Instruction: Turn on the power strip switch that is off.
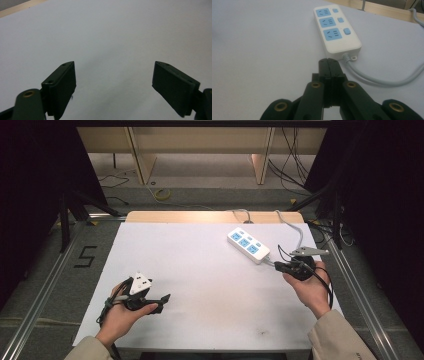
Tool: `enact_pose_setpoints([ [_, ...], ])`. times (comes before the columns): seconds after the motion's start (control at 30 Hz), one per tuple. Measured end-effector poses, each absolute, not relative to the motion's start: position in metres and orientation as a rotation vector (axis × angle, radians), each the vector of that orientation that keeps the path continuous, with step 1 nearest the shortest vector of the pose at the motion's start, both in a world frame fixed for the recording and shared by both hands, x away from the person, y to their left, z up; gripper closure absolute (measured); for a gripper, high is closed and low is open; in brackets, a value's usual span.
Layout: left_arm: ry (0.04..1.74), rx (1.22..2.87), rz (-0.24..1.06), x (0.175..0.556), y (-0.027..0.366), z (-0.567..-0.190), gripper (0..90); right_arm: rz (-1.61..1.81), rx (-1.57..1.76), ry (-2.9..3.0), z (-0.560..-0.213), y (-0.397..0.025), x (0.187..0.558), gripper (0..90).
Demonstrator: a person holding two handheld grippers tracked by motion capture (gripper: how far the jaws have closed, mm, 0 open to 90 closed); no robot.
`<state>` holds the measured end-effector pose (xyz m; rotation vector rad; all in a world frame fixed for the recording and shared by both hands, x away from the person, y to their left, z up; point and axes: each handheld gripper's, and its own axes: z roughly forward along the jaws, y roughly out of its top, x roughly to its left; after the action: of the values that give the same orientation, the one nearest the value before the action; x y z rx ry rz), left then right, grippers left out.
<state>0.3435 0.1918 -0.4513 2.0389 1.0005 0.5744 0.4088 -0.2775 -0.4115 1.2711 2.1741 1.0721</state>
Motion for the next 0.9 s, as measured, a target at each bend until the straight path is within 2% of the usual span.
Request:
enact_pose_setpoints([
  [0.9,1.001,2.04,0.573,0.344,0.192,-0.451,18.8,1.053,1.291,2.179,-0.411,-0.272,0.424,90.0],
])
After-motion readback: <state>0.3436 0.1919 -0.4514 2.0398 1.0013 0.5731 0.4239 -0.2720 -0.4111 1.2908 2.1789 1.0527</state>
